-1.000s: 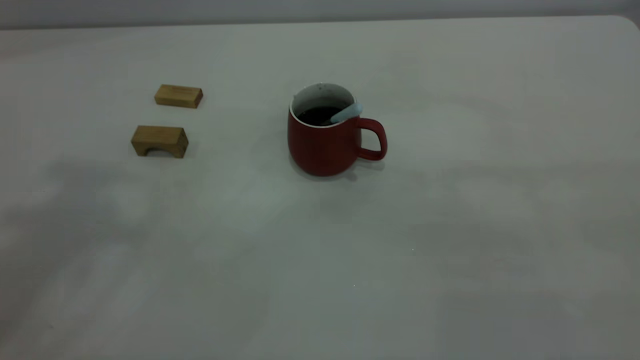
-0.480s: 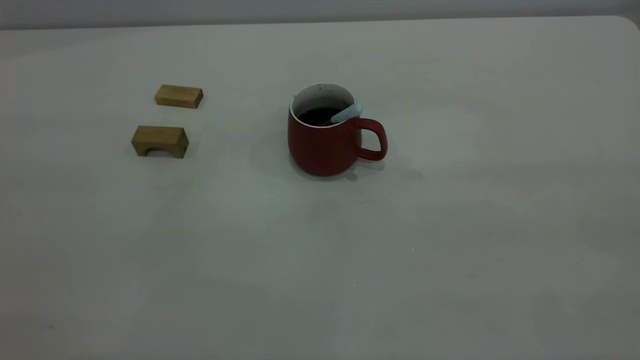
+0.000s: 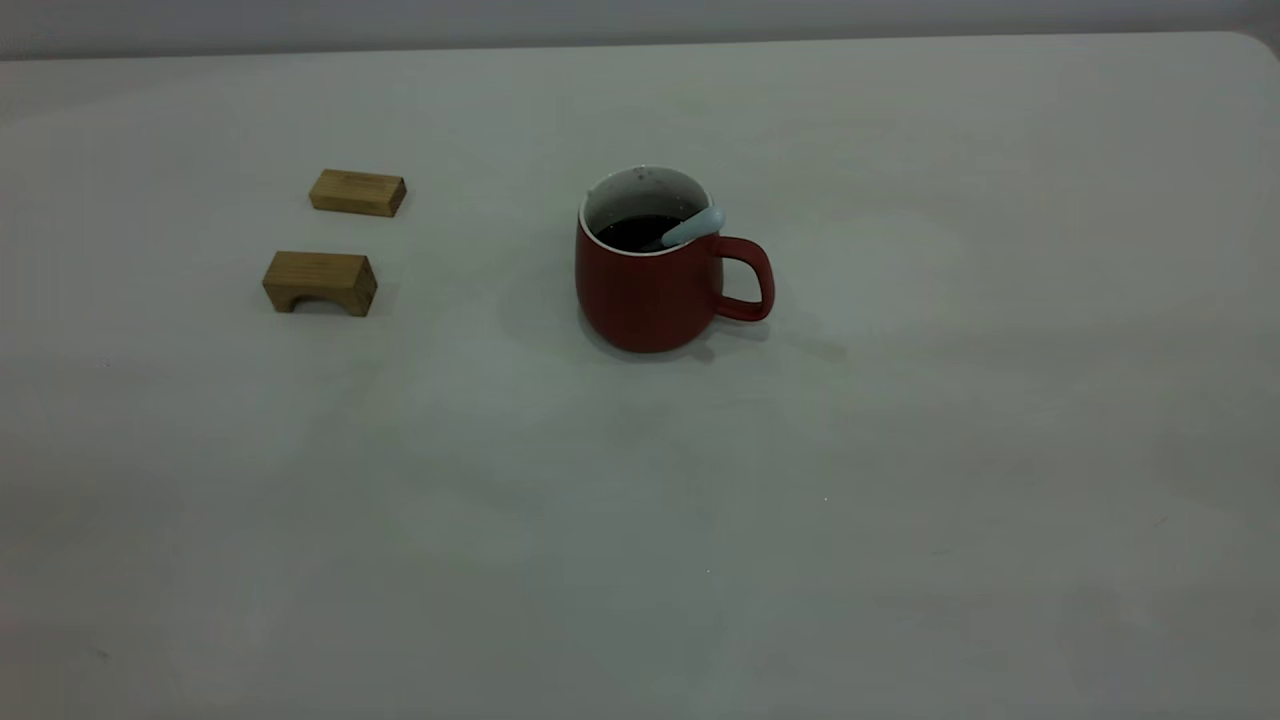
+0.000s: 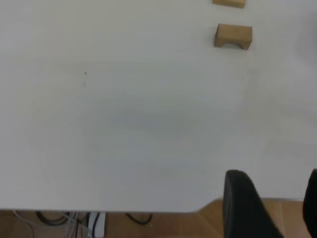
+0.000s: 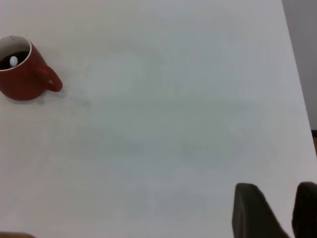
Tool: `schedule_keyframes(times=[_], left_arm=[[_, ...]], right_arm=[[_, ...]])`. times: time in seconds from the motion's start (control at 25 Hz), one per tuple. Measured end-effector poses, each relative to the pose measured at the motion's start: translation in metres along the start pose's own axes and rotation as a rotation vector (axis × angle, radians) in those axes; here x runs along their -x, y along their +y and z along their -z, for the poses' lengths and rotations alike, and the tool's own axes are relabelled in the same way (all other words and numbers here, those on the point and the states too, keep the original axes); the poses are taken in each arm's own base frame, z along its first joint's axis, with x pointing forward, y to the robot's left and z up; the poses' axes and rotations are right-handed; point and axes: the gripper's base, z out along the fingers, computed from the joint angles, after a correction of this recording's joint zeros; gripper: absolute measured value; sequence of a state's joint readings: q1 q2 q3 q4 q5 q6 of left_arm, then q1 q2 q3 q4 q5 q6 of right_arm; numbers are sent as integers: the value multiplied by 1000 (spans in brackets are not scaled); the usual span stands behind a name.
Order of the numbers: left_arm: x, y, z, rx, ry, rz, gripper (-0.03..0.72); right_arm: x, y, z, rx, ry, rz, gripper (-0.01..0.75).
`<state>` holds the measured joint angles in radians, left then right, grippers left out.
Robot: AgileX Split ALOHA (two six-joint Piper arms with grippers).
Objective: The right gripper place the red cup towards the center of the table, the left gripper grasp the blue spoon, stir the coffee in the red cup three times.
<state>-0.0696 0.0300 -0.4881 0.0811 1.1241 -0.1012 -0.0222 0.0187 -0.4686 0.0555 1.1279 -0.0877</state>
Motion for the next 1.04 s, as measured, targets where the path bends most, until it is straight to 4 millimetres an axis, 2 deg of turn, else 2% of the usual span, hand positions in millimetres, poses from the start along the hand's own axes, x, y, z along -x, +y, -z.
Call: schedule_keyframes(times=[0.2, 1.04], left_arm=[[-5, 1, 4, -1, -43, -13, 371], [-5, 1, 4, -1, -42, -15, 371]], right_arm=[[0, 0, 0, 0, 0, 0, 238], [0, 0, 0, 0, 0, 0, 238]])
